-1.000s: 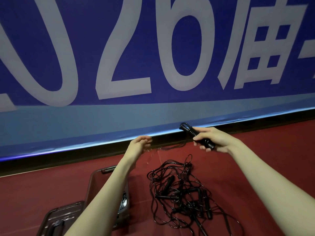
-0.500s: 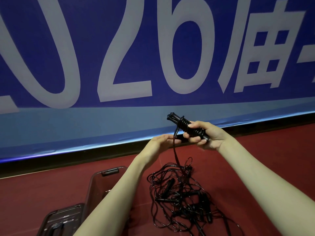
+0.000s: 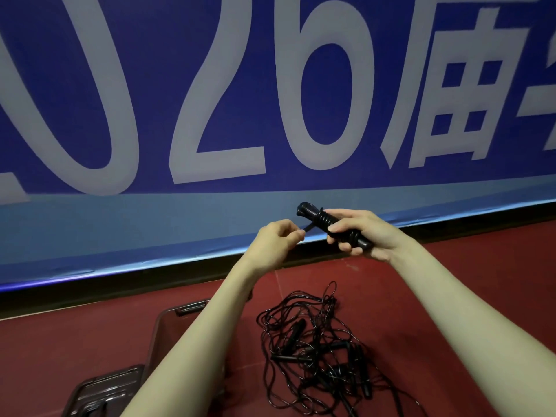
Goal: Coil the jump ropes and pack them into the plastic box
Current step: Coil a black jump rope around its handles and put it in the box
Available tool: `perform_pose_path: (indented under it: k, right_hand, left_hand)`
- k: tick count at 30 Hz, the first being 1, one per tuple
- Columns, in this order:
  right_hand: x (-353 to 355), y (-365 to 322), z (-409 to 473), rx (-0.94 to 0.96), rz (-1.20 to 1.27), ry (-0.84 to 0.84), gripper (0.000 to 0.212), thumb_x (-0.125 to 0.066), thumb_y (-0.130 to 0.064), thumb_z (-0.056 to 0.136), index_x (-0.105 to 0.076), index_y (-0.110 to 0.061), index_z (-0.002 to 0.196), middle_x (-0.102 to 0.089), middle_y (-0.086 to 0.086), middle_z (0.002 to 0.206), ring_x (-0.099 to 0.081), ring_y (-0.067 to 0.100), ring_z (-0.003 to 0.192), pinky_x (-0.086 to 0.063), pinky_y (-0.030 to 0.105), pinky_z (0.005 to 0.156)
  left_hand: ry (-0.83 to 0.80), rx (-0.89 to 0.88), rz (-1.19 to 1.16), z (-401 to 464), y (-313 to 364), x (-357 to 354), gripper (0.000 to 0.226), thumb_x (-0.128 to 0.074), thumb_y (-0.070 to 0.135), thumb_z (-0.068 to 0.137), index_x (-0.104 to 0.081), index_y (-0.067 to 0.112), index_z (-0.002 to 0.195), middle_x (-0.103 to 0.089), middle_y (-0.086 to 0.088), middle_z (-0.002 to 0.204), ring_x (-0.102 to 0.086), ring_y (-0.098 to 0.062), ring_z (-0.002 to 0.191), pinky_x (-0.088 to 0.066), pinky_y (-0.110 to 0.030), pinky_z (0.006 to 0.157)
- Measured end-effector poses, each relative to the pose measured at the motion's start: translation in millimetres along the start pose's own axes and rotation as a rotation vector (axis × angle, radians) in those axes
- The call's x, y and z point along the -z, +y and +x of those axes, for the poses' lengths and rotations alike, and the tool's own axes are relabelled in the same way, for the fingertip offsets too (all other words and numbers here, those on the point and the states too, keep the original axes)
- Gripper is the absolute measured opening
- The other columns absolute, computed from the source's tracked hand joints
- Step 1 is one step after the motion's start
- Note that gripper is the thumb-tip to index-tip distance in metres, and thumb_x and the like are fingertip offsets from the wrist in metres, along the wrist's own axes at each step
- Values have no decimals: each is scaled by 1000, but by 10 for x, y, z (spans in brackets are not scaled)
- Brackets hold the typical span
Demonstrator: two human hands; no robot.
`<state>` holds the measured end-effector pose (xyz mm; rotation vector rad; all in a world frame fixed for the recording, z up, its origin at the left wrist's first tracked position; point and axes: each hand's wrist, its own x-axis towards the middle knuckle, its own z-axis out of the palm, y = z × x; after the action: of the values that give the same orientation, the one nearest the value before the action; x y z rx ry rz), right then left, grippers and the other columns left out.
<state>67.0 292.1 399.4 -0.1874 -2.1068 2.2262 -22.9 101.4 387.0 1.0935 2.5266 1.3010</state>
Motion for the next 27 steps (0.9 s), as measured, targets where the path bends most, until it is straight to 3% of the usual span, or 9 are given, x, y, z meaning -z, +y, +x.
perform_pose_path:
  k: [2, 6, 11, 16, 20, 23, 27]
  right_hand:
    - [-36, -26, -19, 7, -77, 28, 36, -65, -1, 84, -63, -18, 116, -65, 16, 74, -46, 16, 45, -32, 19, 34]
    - [-162, -42, -40, 26, -338, 97, 39, -73, 0, 77, -60, -4, 113, -68, 8, 66, -47, 15, 42, -32, 21, 36]
    - [-241, -100, -54, 73, -633, 157, 39, -81, -9, 72, -61, -12, 105, -64, -8, 54, -52, 11, 42, -38, 24, 44]
    - [-289, -145, -88, 113, -902, 161, 39, -84, -18, 68, -59, -16, 99, -68, -2, 82, -59, 13, 59, -46, 26, 53]
    - [-315, -168, -158, 94, -1056, 44, 39, -85, -17, 67, -57, -17, 94, -61, -4, 76, -54, 8, 48, -40, 24, 47]
    - [-333, -185, -222, 76, -1059, -80, 38, -84, -11, 69, -55, -14, 94, -60, -1, 67, -47, 5, 35, -37, 23, 40]
    - [-369, -268, -304, 42, -1153, -234, 38, -83, -11, 68, -54, -16, 92, -68, 14, 78, -51, 16, 44, -36, 23, 39]
  left_hand:
    - [14, -58, 94, -27, 12, 28, 23, -52, 32, 98, -60, 13, 88, -50, 5, 68, -41, -11, 59, -32, -16, 49]
    - [-60, -174, 422, -73, 49, 96, 21, -48, 32, 98, -55, 12, 97, -51, -1, 70, -45, -23, 61, -35, -35, 57]
    - [-39, -280, 778, -163, 166, 221, 21, -43, 26, 97, -55, 21, 113, -58, -5, 90, -53, -31, 80, -35, -34, 62]
    - [38, -404, 729, -216, 173, 296, 19, -52, 32, 96, -61, 15, 101, -64, -2, 101, -58, -29, 90, -42, -36, 66]
    - [101, -375, 717, -243, 190, 324, 31, -69, 45, 82, -61, 17, 92, -65, 2, 86, -56, -22, 79, -34, -31, 60]
    - [11, -309, 570, -253, 172, 381, 34, -79, 47, 70, -60, 21, 80, -61, 8, 71, -53, -15, 69, -35, -30, 57]
    - [-144, -263, 372, -293, 163, 385, 41, -88, 40, 60, -50, 28, 68, -56, 12, 61, -47, -7, 56, -39, -30, 54]
